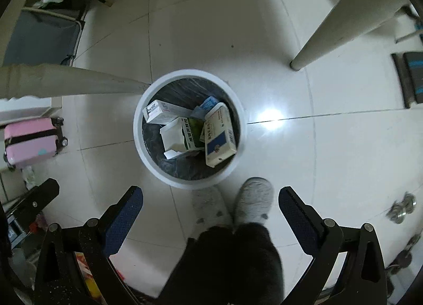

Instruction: Collect trash

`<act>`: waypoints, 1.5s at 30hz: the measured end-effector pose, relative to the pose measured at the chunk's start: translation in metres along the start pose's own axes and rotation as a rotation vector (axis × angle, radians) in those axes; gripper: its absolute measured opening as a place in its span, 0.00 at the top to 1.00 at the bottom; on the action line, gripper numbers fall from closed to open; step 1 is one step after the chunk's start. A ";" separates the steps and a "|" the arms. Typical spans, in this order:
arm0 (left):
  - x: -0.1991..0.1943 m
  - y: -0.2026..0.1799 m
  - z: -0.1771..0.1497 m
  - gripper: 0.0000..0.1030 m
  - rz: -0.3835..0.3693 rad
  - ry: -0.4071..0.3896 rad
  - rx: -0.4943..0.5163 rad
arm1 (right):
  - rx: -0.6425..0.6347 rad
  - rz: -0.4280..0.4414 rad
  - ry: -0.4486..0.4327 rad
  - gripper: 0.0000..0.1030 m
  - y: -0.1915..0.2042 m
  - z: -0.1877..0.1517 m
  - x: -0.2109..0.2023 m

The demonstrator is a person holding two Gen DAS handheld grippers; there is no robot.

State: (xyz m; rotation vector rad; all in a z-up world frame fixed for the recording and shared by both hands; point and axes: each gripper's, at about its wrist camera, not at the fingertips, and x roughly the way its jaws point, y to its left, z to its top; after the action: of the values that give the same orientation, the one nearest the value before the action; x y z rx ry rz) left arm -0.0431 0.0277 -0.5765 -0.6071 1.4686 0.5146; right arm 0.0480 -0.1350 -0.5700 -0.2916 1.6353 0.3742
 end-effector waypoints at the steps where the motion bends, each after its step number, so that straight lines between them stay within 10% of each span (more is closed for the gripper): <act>1: -0.010 -0.002 -0.004 0.05 0.002 -0.008 0.002 | -0.007 -0.009 -0.011 0.00 0.003 -0.004 -0.013; 29: -0.331 -0.036 -0.114 0.05 -0.236 -0.212 0.139 | -0.166 0.225 -0.162 0.00 0.012 -0.168 -0.423; 45: -0.424 -0.031 -0.140 0.05 -0.354 -0.326 0.139 | -0.218 0.344 -0.231 0.00 0.023 -0.214 -0.525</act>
State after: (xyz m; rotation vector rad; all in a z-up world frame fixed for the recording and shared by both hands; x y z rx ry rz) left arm -0.1477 -0.0687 -0.1524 -0.6236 1.0495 0.2180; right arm -0.1045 -0.2187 -0.0300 -0.1226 1.4164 0.8208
